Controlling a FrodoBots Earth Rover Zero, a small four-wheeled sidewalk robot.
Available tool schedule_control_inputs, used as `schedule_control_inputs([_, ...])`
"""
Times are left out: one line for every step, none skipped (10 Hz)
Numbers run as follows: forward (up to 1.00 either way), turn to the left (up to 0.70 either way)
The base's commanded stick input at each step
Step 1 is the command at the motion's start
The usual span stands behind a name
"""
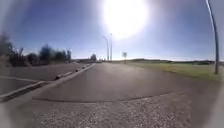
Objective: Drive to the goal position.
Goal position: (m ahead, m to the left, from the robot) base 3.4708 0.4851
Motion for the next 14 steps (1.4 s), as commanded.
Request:
schedule_control_inputs([1.00,0.00])
schedule_control_inputs([1.00,0.00])
schedule_control_inputs([1.00,0.00])
schedule_control_inputs([1.00,0.00])
schedule_control_inputs([1.00,0.00])
schedule_control_inputs([1.00,0.00])
schedule_control_inputs([1.00,0.00])
schedule_control_inputs([1.00,0.00])
schedule_control_inputs([1.00,0.00])
schedule_control_inputs([1.00,0.00])
schedule_control_inputs([1.00,0.00])
schedule_control_inputs([1.00,0.00])
schedule_control_inputs([1.00,0.00])
schedule_control_inputs([1.00,0.00])
